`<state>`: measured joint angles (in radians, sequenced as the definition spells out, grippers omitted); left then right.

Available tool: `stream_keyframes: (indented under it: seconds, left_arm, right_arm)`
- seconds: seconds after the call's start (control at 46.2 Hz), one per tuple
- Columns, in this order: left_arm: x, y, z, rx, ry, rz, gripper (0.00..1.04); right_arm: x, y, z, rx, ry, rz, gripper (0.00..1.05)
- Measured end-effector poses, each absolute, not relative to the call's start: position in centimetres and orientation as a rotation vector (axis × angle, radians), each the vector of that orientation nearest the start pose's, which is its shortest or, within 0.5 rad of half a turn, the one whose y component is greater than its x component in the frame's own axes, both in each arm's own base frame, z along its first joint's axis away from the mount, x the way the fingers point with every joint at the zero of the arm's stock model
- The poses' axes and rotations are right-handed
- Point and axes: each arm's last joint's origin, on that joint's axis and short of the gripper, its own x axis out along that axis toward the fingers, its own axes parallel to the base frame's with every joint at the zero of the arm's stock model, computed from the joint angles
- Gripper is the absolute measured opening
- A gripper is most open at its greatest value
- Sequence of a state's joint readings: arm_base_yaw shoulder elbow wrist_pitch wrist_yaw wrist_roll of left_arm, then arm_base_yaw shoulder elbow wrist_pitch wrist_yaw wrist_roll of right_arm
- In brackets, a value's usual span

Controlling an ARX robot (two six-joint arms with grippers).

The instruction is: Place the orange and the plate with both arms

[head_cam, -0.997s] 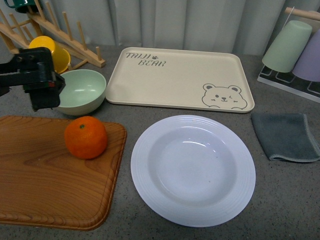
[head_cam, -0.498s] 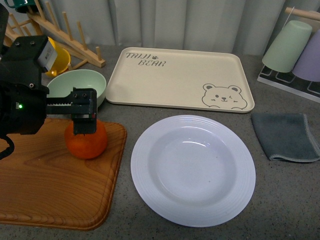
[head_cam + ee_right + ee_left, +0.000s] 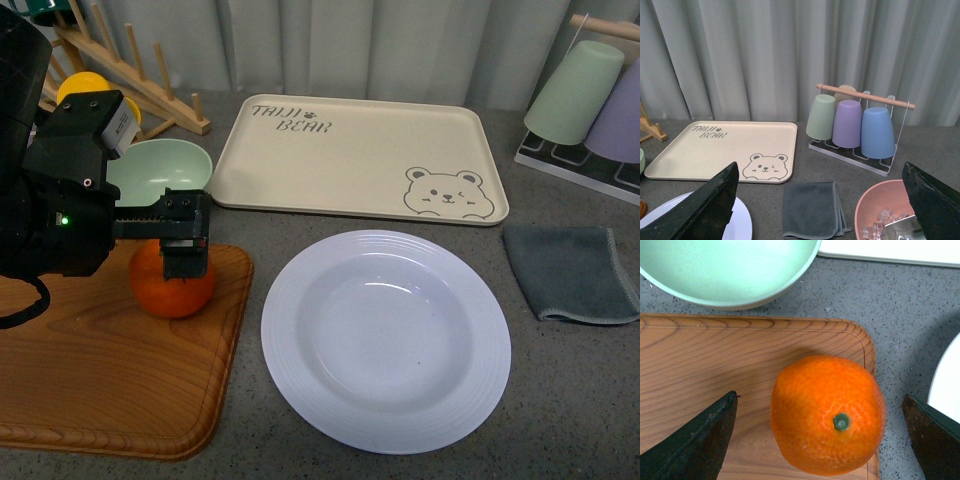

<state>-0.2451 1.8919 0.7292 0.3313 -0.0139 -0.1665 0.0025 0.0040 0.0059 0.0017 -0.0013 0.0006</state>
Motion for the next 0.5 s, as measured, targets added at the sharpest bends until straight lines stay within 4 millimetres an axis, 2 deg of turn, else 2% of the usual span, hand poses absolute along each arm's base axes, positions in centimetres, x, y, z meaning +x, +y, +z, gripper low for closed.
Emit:
stream_keyframes:
  seconds: [0.498]
  left_arm:
    - [31.26,-8.07,7.40,-0.062,0.887,-0.188,0.98]
  right_arm:
    - [9.76,0.03,16.54,0.001,-0.004,0.004,0.96]
